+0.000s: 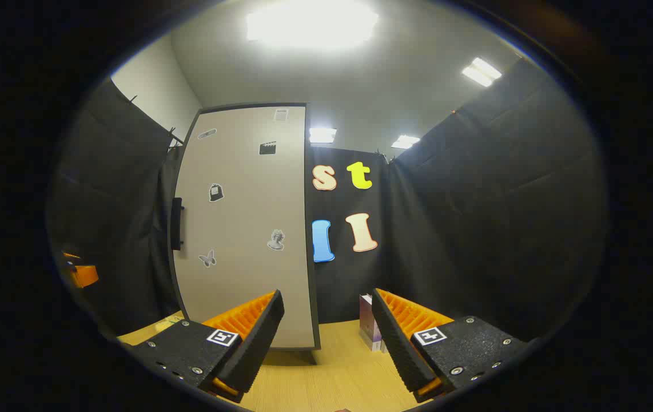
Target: Open the cabinet door with the right hand, grasp the bottle in the cabinet with the left hand and place it on the coaster, then close the cabinet door with the right hand.
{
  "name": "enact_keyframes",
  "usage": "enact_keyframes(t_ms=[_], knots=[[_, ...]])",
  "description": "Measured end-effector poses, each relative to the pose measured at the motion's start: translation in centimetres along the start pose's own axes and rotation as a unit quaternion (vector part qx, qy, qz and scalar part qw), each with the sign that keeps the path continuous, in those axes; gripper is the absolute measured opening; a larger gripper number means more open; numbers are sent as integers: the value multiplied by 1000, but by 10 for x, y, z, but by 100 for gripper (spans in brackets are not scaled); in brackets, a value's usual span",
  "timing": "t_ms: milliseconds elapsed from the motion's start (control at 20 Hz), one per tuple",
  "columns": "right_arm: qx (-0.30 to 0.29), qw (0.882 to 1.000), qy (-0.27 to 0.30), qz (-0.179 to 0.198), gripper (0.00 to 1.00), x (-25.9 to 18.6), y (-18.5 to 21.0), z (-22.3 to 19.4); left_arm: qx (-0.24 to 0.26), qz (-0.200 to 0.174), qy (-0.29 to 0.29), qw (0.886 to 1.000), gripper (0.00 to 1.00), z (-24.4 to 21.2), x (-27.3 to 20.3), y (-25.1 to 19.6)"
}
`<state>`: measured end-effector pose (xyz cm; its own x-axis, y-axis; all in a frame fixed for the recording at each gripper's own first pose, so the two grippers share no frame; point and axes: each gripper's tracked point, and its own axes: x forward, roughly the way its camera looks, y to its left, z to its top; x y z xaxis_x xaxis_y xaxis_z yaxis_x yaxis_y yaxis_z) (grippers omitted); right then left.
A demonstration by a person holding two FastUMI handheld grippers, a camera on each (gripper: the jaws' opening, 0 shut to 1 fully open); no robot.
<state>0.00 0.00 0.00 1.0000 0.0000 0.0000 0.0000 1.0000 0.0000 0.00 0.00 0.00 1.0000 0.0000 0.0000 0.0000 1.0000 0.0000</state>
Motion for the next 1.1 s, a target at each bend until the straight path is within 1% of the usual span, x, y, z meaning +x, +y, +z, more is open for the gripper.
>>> enact_keyframes(t_ms=[150,200,250,300,400,450,500,550,800,1050,1100], knots=[[4,1000,2,2,95,-1,0,-3,-6,5,7,1000,82,-1,-2,8],[6,1000,1,1,95,-2,0,-3,-7,6,6,1000,87,0,-3,9],[8,1000,-1,1,95,-3,-1,-3,-8,7,4,1000,87,2,-3,11],[8,1000,0,0,95,-3,-2,-4,-8,8,2,1000,82,3,-2,12],[6,1000,2,-2,95,-3,-4,-7,-7,12,-1,1000,82,3,-1,15],[5,1000,4,-3,95,-2,-4,-8,-5,15,-3,1000,87,3,-1,18],[3,1000,4,-3,95,-2,-5,-9,-3,16,-4,1000,87,3,0,18],[1,1000,5,-4,95,-2,-5,-11,-1,17,-7,1000,82,4,0,20],[-2,1000,9,0,95,0,1,-13,-10,17,-12,1000,82,4,1,20],[11,1000,17,-6,95,2,3,-17,7,12,-23,1000,82,10,1,16],[15,1000,19,-6,95,3,4,-18,6,11,-24,1000,88,11,2,15]])
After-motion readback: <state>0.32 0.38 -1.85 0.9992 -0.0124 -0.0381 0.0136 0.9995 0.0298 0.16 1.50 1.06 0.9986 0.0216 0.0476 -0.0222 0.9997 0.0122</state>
